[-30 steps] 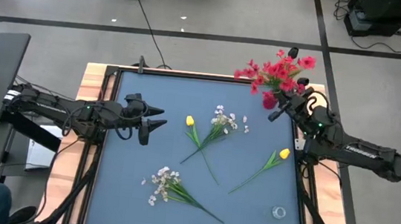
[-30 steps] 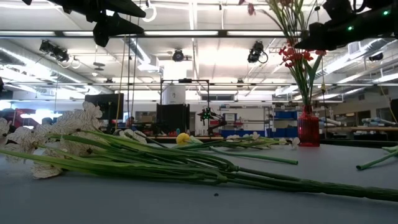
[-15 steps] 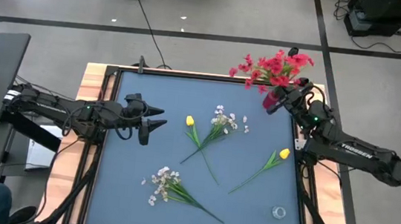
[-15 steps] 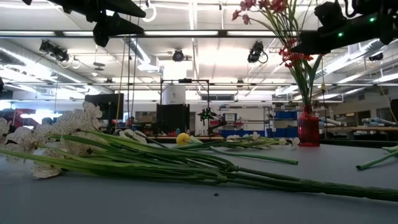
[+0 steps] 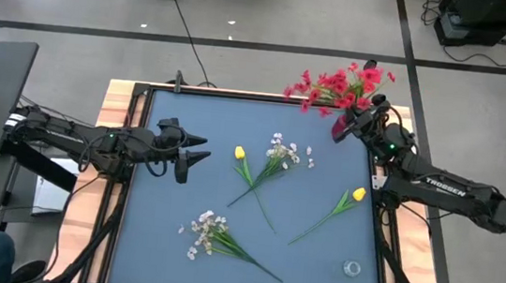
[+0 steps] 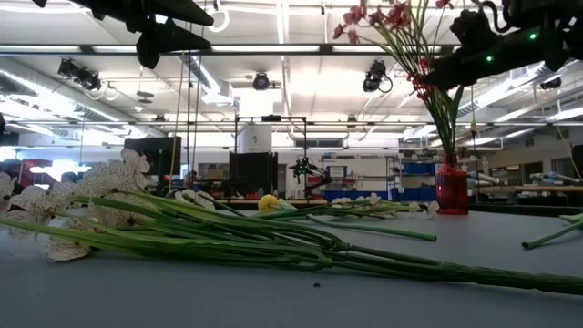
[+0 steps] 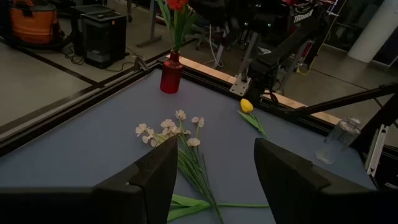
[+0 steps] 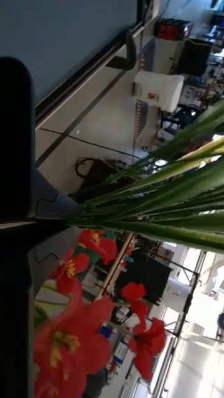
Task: Sort flowers into vase by color
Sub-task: Put the red flowers into the red glass vase
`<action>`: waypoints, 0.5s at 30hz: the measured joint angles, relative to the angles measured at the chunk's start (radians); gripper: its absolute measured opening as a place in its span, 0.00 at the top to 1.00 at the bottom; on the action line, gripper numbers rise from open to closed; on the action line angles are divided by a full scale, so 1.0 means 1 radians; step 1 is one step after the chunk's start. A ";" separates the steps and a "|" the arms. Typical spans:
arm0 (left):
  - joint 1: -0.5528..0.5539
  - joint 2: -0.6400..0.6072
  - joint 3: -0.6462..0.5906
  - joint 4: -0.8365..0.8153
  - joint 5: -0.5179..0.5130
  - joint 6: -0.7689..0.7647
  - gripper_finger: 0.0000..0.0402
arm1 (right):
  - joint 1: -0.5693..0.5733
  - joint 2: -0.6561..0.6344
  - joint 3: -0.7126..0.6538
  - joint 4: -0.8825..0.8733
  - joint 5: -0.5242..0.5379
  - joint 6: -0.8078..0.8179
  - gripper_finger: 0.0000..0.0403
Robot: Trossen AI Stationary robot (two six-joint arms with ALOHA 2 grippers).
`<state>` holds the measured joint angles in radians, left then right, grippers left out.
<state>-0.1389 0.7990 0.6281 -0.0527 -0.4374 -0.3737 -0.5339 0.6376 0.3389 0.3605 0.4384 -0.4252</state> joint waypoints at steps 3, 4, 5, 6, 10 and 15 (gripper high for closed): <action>0.000 0.000 0.000 0.000 0.000 0.000 0.46 | 0.000 -0.001 0.000 -0.009 0.015 -0.009 0.98; 0.000 0.000 0.000 0.000 0.000 0.000 0.46 | 0.000 -0.001 0.000 -0.013 0.018 -0.017 0.98; 0.000 0.000 0.000 0.000 0.000 0.000 0.46 | 0.000 0.000 0.000 -0.015 0.021 -0.021 0.98; 0.000 0.000 0.000 0.000 0.000 0.000 0.46 | 0.000 -0.001 0.000 -0.017 0.021 -0.021 0.98; 0.000 0.000 0.000 0.000 0.000 0.000 0.46 | 0.000 -0.001 0.000 -0.039 0.039 0.004 0.98; 0.000 0.000 0.000 0.000 0.000 0.000 0.46 | -0.005 0.019 0.000 -0.076 0.066 0.066 0.98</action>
<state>-0.1389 0.7986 0.6281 -0.0525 -0.4373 -0.3737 -0.5385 0.6562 0.3389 0.2843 0.5045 -0.3597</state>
